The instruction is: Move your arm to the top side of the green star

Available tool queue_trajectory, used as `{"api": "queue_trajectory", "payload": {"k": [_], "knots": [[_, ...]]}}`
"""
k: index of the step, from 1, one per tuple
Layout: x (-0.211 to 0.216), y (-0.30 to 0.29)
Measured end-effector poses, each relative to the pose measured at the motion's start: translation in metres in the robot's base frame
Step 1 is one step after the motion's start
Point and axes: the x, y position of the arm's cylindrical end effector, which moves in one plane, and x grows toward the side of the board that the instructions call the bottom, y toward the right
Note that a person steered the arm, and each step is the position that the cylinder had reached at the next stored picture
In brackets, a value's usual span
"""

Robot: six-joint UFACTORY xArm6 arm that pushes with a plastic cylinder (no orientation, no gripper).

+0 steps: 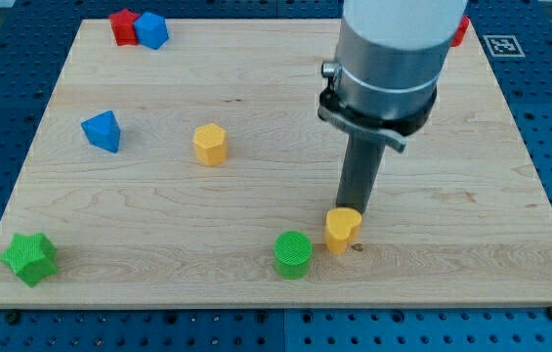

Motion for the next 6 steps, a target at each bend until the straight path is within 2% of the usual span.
{"api": "queue_trajectory", "payload": {"k": [2,3,4,6], "knots": [[0.009,0.0],[-0.003,-0.004],[-0.029,-0.05],[-0.03,-0.153]]}}
